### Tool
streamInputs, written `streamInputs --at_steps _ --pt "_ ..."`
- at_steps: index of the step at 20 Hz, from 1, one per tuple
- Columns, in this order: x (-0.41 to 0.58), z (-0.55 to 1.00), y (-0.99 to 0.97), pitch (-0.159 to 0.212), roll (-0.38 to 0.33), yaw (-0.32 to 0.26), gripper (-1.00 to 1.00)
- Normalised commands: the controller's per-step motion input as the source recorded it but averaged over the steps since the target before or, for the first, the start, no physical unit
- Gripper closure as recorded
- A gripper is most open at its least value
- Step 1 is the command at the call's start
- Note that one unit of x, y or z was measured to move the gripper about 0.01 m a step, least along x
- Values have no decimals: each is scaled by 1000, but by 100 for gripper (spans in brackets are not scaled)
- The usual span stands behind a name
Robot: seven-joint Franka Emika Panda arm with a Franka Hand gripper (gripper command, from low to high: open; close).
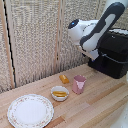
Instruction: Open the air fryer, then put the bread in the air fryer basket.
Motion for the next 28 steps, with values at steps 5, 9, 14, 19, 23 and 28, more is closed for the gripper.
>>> streamInputs --at_steps 5,9,14,19,23,28 --pt "-135 -188 -151 -25 -365 203 -100" --pt "-216 -289 -354 -40 -238 168 -100" --pt "-199 -284 -502 -41 -26 118 -100" --pt "-146 -158 -551 -10 0 98 -100" --pt "-47 -95 -565 -1 0 126 -100" --pt "0 -7 -482 -34 -8 154 -100"
